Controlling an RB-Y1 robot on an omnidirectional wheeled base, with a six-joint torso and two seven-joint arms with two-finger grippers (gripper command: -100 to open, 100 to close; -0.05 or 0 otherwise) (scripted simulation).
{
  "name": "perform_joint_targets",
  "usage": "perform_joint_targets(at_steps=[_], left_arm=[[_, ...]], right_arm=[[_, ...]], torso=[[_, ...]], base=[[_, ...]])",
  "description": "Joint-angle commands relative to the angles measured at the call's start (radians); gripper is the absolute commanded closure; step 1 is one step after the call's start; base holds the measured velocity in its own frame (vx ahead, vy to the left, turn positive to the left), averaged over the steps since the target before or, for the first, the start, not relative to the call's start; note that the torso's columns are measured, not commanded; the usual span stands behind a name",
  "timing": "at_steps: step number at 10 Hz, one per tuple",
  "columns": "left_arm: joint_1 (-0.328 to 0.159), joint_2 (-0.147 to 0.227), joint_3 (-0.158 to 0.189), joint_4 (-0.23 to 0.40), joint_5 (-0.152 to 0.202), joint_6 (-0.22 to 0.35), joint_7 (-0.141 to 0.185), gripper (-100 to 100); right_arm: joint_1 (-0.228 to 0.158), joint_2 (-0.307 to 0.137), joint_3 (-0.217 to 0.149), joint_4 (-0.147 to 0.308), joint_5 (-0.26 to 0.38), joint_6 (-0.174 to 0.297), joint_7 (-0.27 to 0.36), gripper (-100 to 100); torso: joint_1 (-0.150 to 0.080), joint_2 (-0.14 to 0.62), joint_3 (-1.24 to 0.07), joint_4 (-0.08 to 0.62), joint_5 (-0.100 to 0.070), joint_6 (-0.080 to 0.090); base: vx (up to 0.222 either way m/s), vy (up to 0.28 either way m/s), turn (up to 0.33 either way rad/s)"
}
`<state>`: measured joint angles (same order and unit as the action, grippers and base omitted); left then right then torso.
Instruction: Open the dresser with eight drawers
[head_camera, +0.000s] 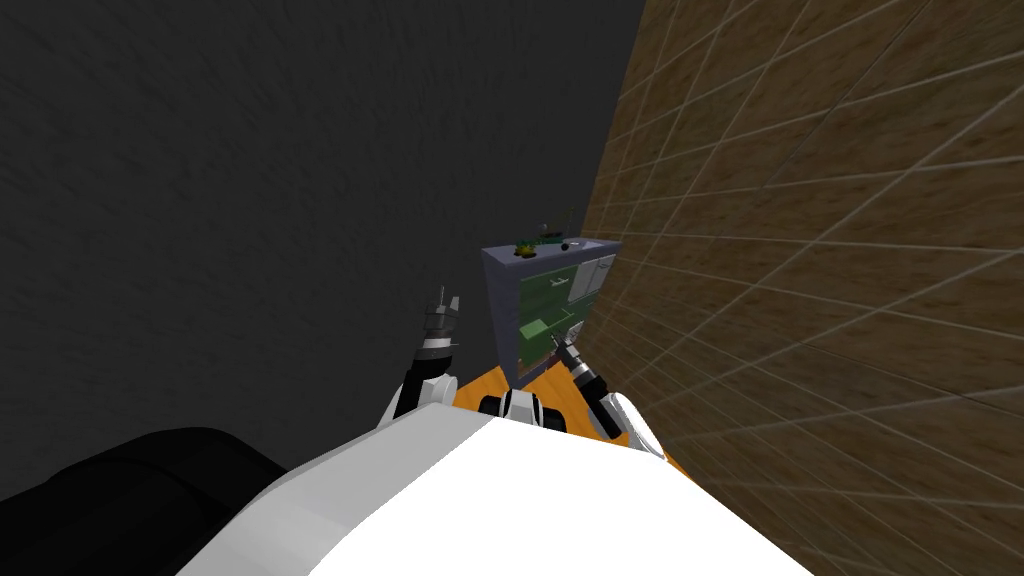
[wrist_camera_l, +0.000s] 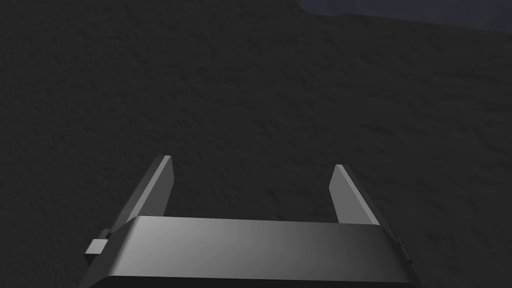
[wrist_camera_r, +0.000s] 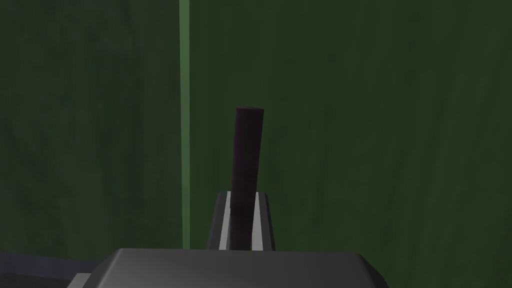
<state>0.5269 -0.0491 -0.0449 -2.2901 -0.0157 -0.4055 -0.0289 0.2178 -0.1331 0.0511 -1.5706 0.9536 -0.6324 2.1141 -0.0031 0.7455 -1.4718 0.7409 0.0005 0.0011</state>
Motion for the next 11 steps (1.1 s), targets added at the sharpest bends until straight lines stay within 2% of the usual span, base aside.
perform_joint_targets(at_steps=[1,3,4,6,11], left_arm=[[0.0,0.0,0.0,0.0,0.0,0.0,0.0,0],[0.0,0.0,0.0,0.0,0.0,0.0,0.0,0],[0.0,0.0,0.0,0.0,0.0,0.0,0.0,0],[0.0,0.0,0.0,0.0,0.0,0.0,0.0,0],[0.0,0.0,0.0,0.0,0.0,0.0,0.0,0]], right_arm=[[0.001,-0.013,0.0,-0.011,0.001,0.0,-0.012,100],[0.003,-0.024,0.0,-0.018,0.0,-0.001,-0.024,100],[-0.013,-0.054,0.005,-0.033,0.01,0.038,-0.07,-100],[-0.037,-0.086,0.007,-0.051,0.017,0.072,-0.12,-100],[-0.095,-0.168,0.011,-0.095,0.036,0.159,-0.243,-100]], torso=[[0.0,0.002,0.001,0.0,0.0,0.001],[0.003,-0.003,-0.002,0.001,0.001,0.0],[0.004,-0.003,-0.002,0.001,0.001,0.0],[0.01,-0.012,-0.007,-0.003,0.001,-0.002],[0.002,-0.006,-0.003,-0.002,-0.001,-0.001]], base=[[-0.156,-0.097,-0.031],[-0.156,-0.113,-0.023],[-0.113,-0.042,0.044],[-0.048,0.031,0.051],[-0.05,0.03,0.044]])
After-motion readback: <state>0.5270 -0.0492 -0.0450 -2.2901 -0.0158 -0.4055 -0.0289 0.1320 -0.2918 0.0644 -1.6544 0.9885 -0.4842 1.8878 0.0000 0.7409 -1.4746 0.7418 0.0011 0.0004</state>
